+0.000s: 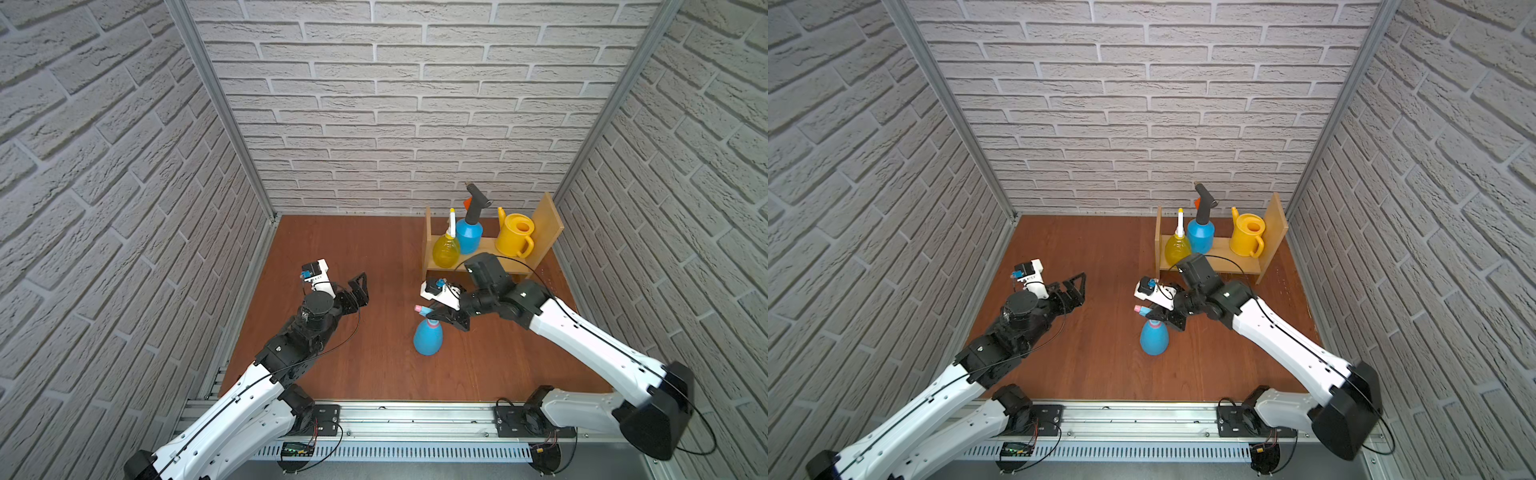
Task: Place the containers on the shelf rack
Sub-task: 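Pick up a container from the center of the board, then place the container on the shelf.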
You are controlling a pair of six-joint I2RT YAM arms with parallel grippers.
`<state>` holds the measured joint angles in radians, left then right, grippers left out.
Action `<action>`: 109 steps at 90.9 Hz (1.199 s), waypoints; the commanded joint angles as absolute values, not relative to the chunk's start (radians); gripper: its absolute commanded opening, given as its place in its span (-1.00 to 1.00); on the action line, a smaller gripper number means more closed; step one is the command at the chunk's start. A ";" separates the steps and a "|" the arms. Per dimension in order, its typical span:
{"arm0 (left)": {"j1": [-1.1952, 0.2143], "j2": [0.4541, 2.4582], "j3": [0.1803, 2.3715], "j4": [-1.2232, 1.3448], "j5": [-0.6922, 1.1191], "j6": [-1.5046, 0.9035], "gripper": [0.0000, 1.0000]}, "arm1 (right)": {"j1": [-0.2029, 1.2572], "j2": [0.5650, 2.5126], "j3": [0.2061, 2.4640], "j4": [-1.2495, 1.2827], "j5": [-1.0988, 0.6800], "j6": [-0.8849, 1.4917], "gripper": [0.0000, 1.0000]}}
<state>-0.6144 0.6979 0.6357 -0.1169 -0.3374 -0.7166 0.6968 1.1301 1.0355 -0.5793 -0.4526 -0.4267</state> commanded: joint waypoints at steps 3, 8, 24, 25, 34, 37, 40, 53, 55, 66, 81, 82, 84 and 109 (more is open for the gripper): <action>-0.612 0.738 0.607 0.043 -0.277 -0.673 0.96 | 0.697 0.909 0.927 -0.469 -0.050 -0.065 -0.93; -0.611 0.773 0.601 0.088 -0.263 -0.675 0.97 | 0.692 0.811 0.893 -0.471 0.108 0.031 -0.93; -0.609 0.905 0.647 0.158 -0.215 -0.664 0.97 | 0.608 0.736 0.938 -0.517 0.399 0.164 -0.93; -0.608 0.914 0.651 0.156 -0.210 -0.662 0.96 | 0.600 0.745 0.951 -0.522 0.403 0.168 -0.94; -0.607 0.990 0.721 0.111 -0.177 -0.649 0.96 | 0.525 0.852 1.043 -0.552 0.413 0.211 -0.94; -0.606 1.008 0.738 0.103 -0.162 -0.647 0.96 | 0.508 0.885 1.076 -0.553 0.413 0.213 -0.93; -0.606 1.022 0.750 0.100 -0.147 -0.645 0.97 | 0.489 0.914 1.097 -0.552 0.412 0.212 -0.93; -0.606 1.032 0.766 0.086 -0.128 -0.650 0.96 | 0.434 1.037 1.188 -0.526 0.434 0.208 -0.93; -0.606 1.028 0.767 0.083 -0.128 -0.649 0.96 | 0.426 1.055 1.198 -0.518 0.433 0.207 -0.93; -0.604 1.004 0.760 0.060 -0.135 -0.645 0.97 | 0.367 1.149 1.260 -0.493 0.389 0.214 -0.93; -0.594 0.977 0.754 0.043 -0.140 -0.637 0.97 | 0.317 1.266 1.324 -0.440 0.328 0.219 -0.93; -0.594 0.975 0.753 0.042 -0.140 -0.638 0.97 | 0.314 1.273 1.327 -0.436 0.325 0.219 -0.93; -0.592 0.974 0.751 0.040 -0.139 -0.638 0.96 | 0.311 1.288 1.334 -0.429 0.320 0.220 -0.93; -0.574 0.934 0.739 0.009 -0.149 -0.638 0.97 | 0.266 1.449 1.420 -0.380 0.287 0.229 -0.93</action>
<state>-0.5846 0.9627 0.7422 0.0116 -0.1452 -0.6521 0.2817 1.4181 1.3693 -0.4519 0.3031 0.2115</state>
